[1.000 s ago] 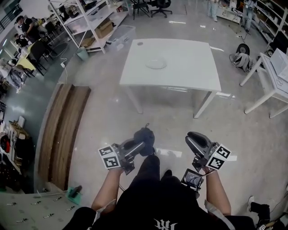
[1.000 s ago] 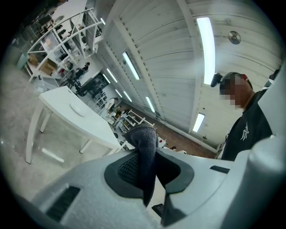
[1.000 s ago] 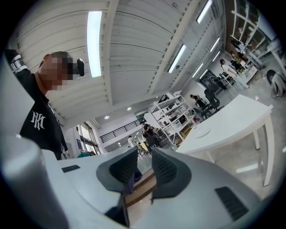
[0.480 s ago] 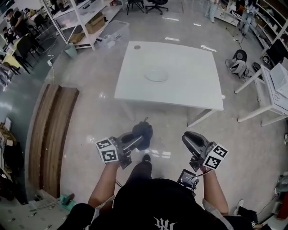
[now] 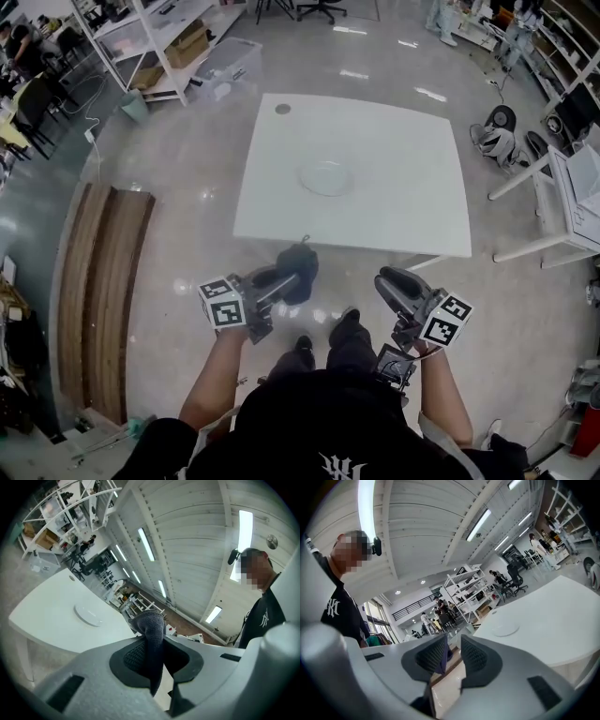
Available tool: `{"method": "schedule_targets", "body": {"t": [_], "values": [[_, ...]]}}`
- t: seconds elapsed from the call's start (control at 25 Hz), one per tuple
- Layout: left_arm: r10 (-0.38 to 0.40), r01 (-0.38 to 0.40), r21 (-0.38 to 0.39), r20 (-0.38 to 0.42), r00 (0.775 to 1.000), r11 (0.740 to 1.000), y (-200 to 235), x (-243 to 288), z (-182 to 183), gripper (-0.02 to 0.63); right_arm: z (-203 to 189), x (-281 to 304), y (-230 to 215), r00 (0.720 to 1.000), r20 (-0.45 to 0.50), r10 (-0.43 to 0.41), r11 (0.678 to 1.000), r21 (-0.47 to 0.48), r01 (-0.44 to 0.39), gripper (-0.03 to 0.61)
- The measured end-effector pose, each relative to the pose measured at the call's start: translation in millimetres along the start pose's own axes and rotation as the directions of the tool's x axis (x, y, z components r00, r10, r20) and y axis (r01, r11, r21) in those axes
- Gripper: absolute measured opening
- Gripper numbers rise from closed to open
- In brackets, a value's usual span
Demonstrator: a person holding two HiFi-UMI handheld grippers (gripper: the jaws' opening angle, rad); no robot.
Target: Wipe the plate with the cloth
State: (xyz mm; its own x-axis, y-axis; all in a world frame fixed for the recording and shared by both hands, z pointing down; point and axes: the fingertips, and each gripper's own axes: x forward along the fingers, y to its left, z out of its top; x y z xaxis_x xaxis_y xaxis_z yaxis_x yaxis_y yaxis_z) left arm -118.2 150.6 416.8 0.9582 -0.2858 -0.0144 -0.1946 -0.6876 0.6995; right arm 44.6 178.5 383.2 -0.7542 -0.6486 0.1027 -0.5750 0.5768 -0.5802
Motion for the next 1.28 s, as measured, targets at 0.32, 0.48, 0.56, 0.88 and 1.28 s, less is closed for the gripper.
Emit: {"method": "schedule_targets", "body": {"t": [0.32, 0.48, 0.56, 0.88, 1.28], "values": [[0.085, -0.086, -0.037, -0.008, 0.996, 0.996, 91.3, 80.8, 40.1, 0.051, 36.4, 43.1, -127.0, 0.997, -0.062, 0.042, 0.997, 0.061, -0.039, 0.081], [0.134, -0.136, -0.079, -0.029, 0.990, 0.988, 130.0, 132.1, 69.9, 0.051, 75.4, 70.0, -187.6, 0.990, -0.107, 0.088, 0.992, 0.096, -0.078, 0.081], [0.146, -0.149, -0.066, -0.057, 0.988, 0.987, 143.8, 154.5, 84.3, 0.051, 89.5, 85.0, -211.7, 0.985, -0.132, 0.113, 0.989, 0.111, -0.099, 0.080], [0.200, -0.213, -0.120, -0.113, 0.973, 0.970, 215.2, 203.0, 102.5, 0.051, 71.8, 144.6, -301.0, 0.961, -0.266, 0.068, 0.975, 0.222, -0.008, 0.071], [0.210, -0.284, -0.254, -0.284, 0.936, 0.924, 308.1, 257.5, 78.5, 0.051, 24.6, 196.5, -386.8, 0.887, -0.460, -0.038, 0.919, 0.333, 0.212, 0.058]]}}
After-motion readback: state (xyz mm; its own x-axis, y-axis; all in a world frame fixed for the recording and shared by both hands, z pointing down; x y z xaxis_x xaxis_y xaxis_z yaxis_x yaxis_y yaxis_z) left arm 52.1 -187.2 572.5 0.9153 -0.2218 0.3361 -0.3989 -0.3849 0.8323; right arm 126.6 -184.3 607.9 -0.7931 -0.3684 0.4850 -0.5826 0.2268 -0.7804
